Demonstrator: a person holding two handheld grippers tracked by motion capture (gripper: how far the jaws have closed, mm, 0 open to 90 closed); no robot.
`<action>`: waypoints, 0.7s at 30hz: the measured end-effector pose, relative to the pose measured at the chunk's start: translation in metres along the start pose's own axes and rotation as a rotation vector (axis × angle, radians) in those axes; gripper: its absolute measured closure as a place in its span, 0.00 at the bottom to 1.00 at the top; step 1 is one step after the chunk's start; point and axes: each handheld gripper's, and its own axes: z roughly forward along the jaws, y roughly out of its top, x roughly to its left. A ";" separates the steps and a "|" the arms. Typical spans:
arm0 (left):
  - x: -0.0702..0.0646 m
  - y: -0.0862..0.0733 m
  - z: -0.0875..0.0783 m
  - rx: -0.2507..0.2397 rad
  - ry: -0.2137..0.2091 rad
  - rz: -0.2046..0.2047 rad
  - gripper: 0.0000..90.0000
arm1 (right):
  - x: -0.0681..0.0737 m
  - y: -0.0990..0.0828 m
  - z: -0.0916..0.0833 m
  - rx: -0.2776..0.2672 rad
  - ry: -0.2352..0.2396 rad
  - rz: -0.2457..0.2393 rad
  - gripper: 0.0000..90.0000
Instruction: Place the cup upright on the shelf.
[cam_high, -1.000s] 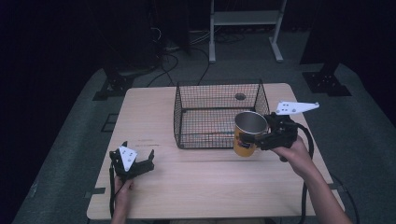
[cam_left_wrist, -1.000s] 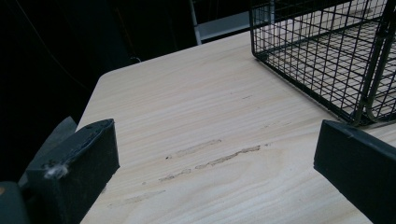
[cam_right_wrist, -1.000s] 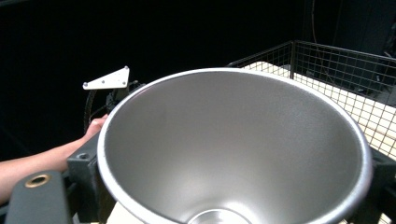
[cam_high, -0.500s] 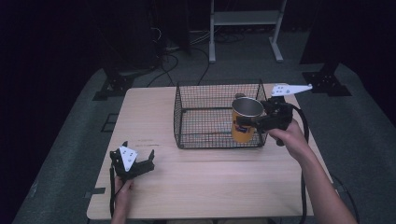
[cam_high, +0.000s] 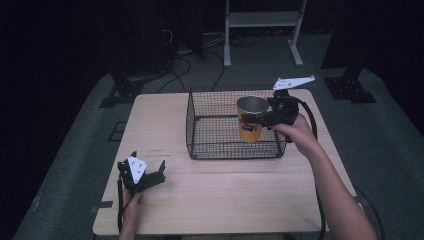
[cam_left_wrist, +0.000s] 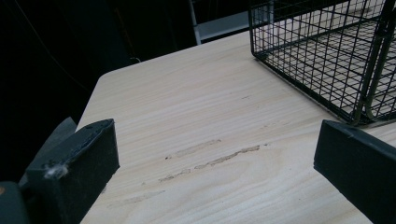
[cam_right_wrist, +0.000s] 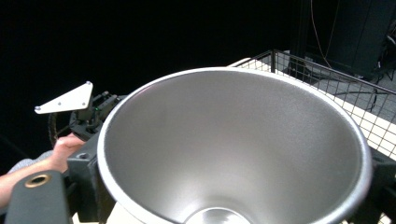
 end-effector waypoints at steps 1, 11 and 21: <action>0.000 0.000 0.000 0.000 0.000 0.000 0.00 | -0.002 0.001 0.003 0.006 -0.001 -0.003 0.13; 0.000 0.000 0.000 0.000 0.004 0.000 0.00 | -0.023 -0.002 0.030 0.039 -0.002 0.001 0.13; 0.000 0.000 0.000 0.001 0.000 0.003 0.00 | -0.036 -0.009 0.049 0.042 -0.021 0.007 0.13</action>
